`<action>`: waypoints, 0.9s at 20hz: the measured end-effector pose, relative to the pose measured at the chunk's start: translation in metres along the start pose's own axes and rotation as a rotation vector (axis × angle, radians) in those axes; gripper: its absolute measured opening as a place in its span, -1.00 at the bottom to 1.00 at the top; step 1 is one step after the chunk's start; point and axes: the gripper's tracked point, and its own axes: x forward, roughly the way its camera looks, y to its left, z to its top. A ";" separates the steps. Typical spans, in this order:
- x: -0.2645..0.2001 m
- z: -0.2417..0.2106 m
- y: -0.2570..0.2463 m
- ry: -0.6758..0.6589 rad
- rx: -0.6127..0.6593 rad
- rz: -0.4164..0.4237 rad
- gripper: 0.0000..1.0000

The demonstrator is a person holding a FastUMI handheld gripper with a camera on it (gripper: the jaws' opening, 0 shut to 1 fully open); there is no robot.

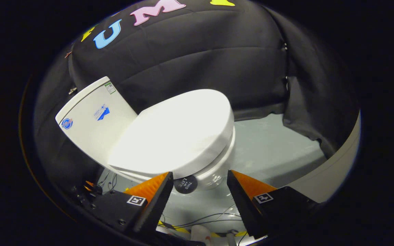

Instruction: Open the toilet lid.

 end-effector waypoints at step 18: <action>0.026 -0.039 0.004 0.117 0.319 0.109 0.79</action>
